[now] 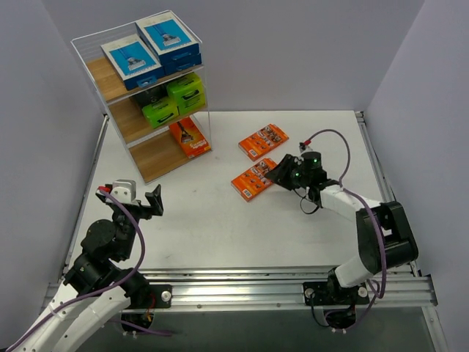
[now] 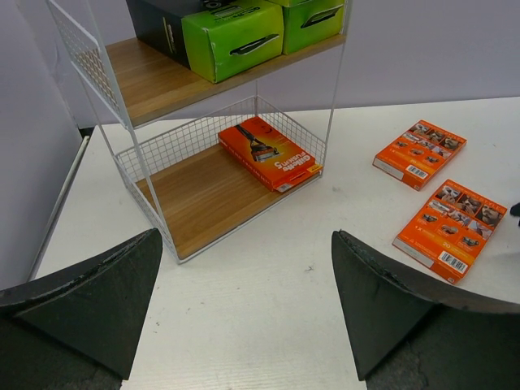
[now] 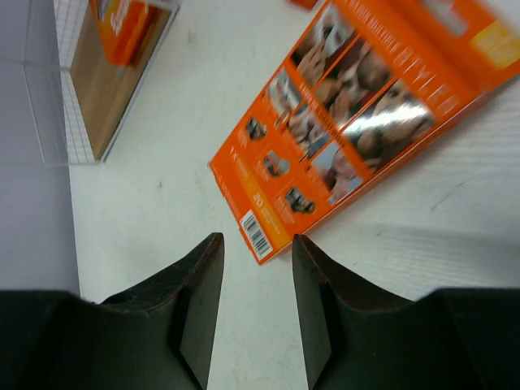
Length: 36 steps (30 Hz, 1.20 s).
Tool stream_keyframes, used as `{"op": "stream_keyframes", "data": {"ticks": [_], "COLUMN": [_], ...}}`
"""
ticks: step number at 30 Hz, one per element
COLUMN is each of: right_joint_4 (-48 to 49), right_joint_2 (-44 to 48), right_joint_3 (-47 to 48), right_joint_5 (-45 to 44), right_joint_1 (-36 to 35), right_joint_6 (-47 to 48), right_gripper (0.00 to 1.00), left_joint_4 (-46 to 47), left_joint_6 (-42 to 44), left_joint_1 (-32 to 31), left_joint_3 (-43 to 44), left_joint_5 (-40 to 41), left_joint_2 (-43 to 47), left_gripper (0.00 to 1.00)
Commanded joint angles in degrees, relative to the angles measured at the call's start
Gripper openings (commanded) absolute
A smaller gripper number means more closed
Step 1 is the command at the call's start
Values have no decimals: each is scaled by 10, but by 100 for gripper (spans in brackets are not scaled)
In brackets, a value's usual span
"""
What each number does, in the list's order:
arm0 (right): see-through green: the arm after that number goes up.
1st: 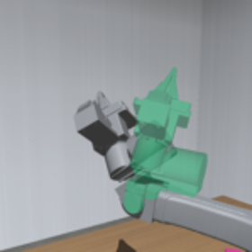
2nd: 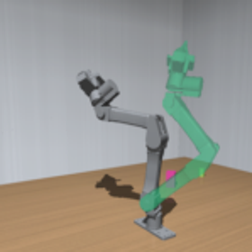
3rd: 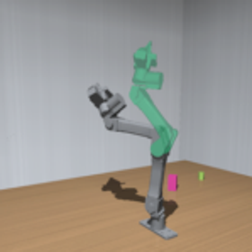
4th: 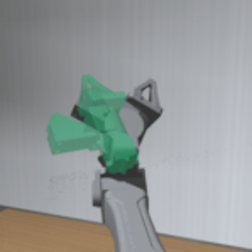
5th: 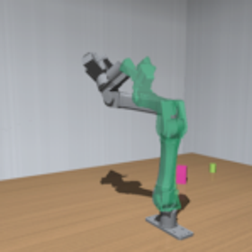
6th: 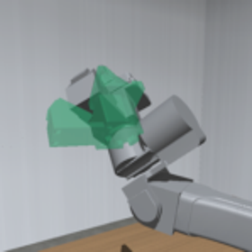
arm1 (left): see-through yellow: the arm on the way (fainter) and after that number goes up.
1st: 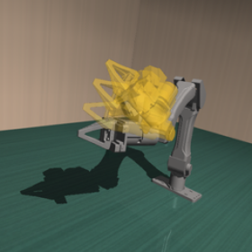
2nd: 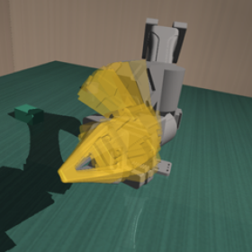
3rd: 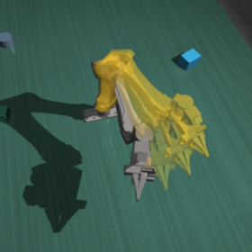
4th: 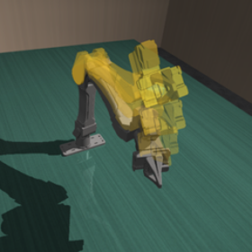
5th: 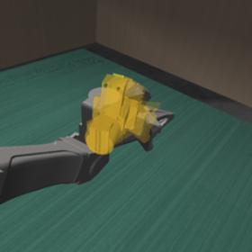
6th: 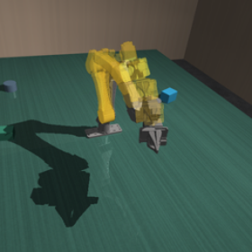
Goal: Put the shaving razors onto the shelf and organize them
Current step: Grab a shaving razor with the right arm
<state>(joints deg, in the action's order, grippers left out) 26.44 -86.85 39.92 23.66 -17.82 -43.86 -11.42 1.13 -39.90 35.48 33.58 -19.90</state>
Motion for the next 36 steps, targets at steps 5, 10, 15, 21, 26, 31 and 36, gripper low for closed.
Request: {"op": "stream_keyframes", "data": {"ticks": [5,10,15,21,26,31,36], "right_joint_4": [-61,-36,9,63,127,190,240], "right_joint_2": [-30,-80,-140,-174,-193,-224,-242], "right_joint_3": [81,95,91,66,35,13,-9], "right_joint_5": [31,41,55,47,41,42,42], "right_joint_1": [97,132,147,166,176,175,176], "right_joint_6": [63,57,25,-20,-77,-119,-157], "right_gripper": [35,35,36,37,38,38,37], "left_joint_4": [15,14,15,15,15,15,15], "left_joint_6": [5,3,2,1,0,0,-1], "left_joint_1": [3,4,4,4,4,5,5], "left_joint_3": [10,10,10,11,12,12,11], "left_joint_5": [-5,-9,-16,-20,-26,-27,-29], "left_joint_2": [7,7,5,4,1,2,2], "left_gripper": [94,94,94,94,94,94,94]}}
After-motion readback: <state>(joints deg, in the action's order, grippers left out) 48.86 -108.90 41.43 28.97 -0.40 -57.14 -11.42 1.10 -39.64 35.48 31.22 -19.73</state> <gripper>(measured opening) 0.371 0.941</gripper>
